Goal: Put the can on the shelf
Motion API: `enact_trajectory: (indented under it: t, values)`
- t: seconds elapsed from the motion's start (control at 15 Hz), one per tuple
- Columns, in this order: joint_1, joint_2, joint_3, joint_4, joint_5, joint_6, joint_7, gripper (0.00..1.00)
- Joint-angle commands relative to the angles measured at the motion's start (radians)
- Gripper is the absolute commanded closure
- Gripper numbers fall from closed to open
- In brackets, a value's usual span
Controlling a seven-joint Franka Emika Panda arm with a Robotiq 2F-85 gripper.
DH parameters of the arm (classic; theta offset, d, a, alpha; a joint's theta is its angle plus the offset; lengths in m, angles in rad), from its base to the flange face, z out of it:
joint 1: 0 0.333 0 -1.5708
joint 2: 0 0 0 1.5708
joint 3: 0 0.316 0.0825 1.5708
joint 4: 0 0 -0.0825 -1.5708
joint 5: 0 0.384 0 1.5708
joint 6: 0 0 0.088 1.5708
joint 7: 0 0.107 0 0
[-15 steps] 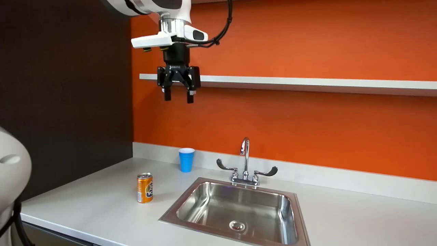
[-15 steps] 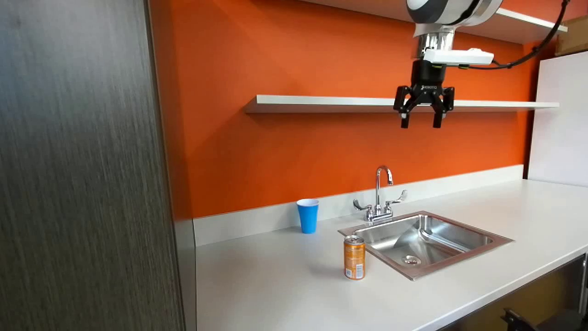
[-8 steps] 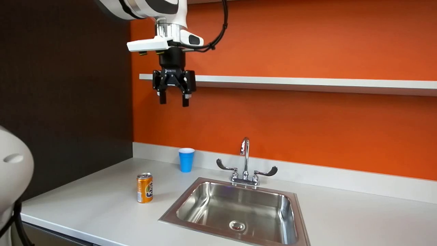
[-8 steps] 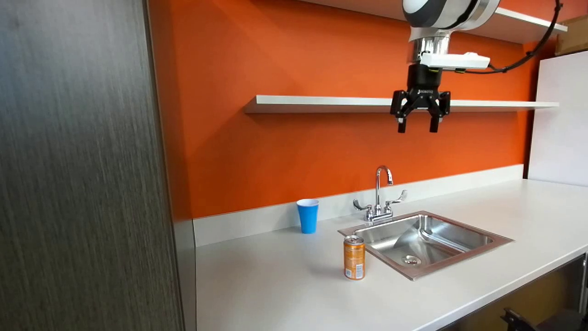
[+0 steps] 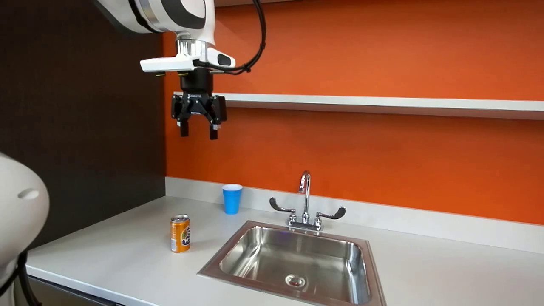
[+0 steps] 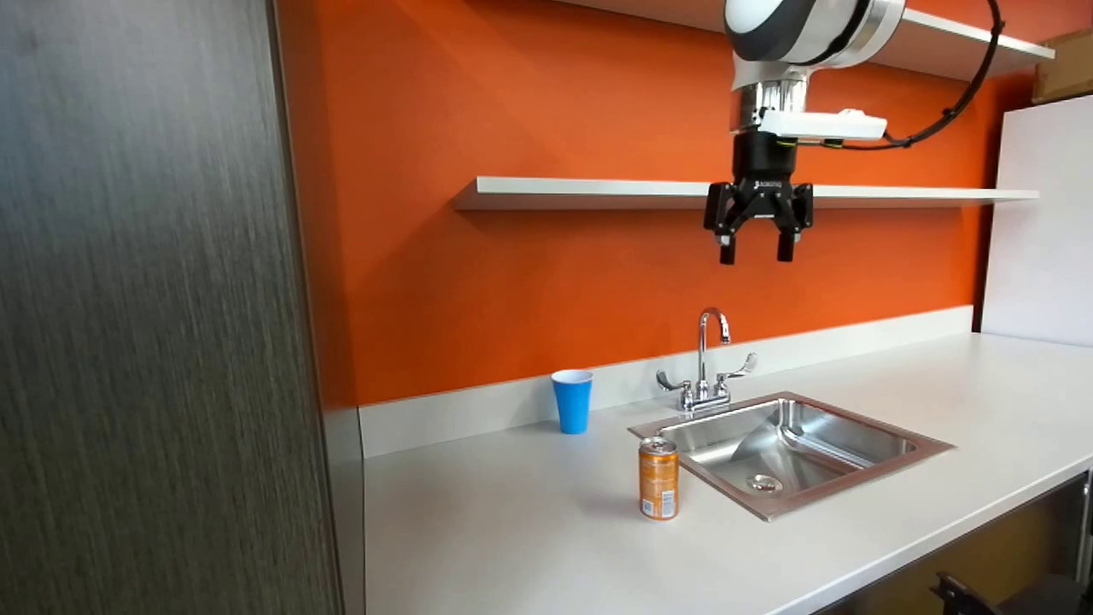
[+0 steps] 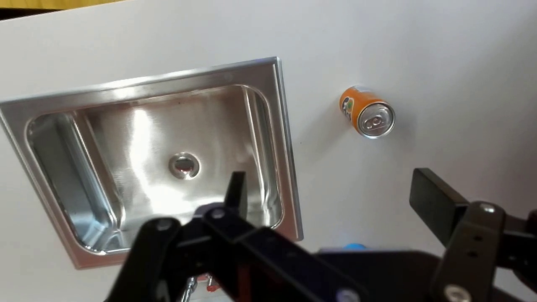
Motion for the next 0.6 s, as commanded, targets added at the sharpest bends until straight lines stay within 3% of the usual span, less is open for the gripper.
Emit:
enact_trajectory:
  t: [0.0,0.53]
  values:
    - [0.012,-0.004,0.023,-0.02,0.02,-0.032,0.0,0.0]
    - [0.051,0.083,0.08,-0.025,0.036,-0.003,0.044,0.0]
